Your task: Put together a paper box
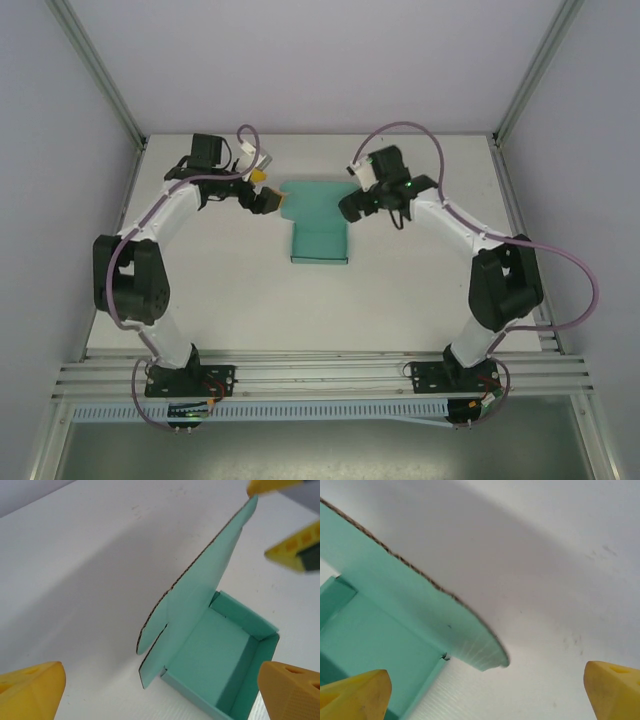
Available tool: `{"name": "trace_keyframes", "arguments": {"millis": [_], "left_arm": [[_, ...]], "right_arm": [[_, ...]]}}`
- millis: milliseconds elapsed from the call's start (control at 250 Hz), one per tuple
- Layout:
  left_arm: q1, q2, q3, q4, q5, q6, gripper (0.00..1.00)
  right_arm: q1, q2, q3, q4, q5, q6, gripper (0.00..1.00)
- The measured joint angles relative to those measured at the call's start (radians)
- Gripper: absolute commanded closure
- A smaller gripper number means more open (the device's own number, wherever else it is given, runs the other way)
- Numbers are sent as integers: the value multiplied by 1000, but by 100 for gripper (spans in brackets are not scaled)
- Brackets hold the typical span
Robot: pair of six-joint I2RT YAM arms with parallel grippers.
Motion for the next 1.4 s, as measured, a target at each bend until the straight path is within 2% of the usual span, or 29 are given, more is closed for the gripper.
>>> {"name": "trace_keyframes", "arguments": {"millis": [76, 180, 320, 380, 432, 544, 608, 703, 763, 811, 967, 1099, 1203, 1403], "left_arm": [[-27, 46, 51, -70, -29, 76, 9], [-58, 131, 141, -174, -63, 154, 14], [-71, 220, 240, -269, -100, 226, 39], [-71, 235, 261, -294, -107, 240, 44], [-71, 241, 275, -311, -108, 256, 52], [-77, 252, 318, -355, -108, 288, 57], [-87, 262, 344, -375, -106, 304, 64], [-103, 281, 373, -403, -118, 322, 82], [-111, 297, 389, -420, -131, 340, 100], [-114, 305, 396, -432, -131, 339, 100], [-122, 303, 389, -417, -151, 331, 100], [-138, 265, 335, -341, -209, 258, 100], [-151, 225, 294, -263, -298, 158, 100], [-160, 189, 296, -128, -470, -143, 100]], "right_arm": [[-47, 48, 101, -64, -114, -128, 6], [-62, 125, 235, -167, -214, -253, 14], [-61, 245, 385, -312, -270, -356, 24], [-63, 280, 408, -356, -272, -388, 38], [-64, 302, 416, -386, -271, -402, 47], [-69, 328, 427, -441, -270, -426, 56], [-72, 341, 441, -459, -269, -436, 66], [-76, 352, 458, -474, -269, -446, 84], [-77, 354, 466, -483, -270, -443, 94], [-77, 354, 470, -492, -266, -444, 100], [-76, 354, 472, -499, -257, -416, 100], [-60, 353, 472, -475, -214, -338, 100], [-29, 341, 466, -424, -134, -227, 100], [52, 270, 425, -289, 62, 66, 100]]}}
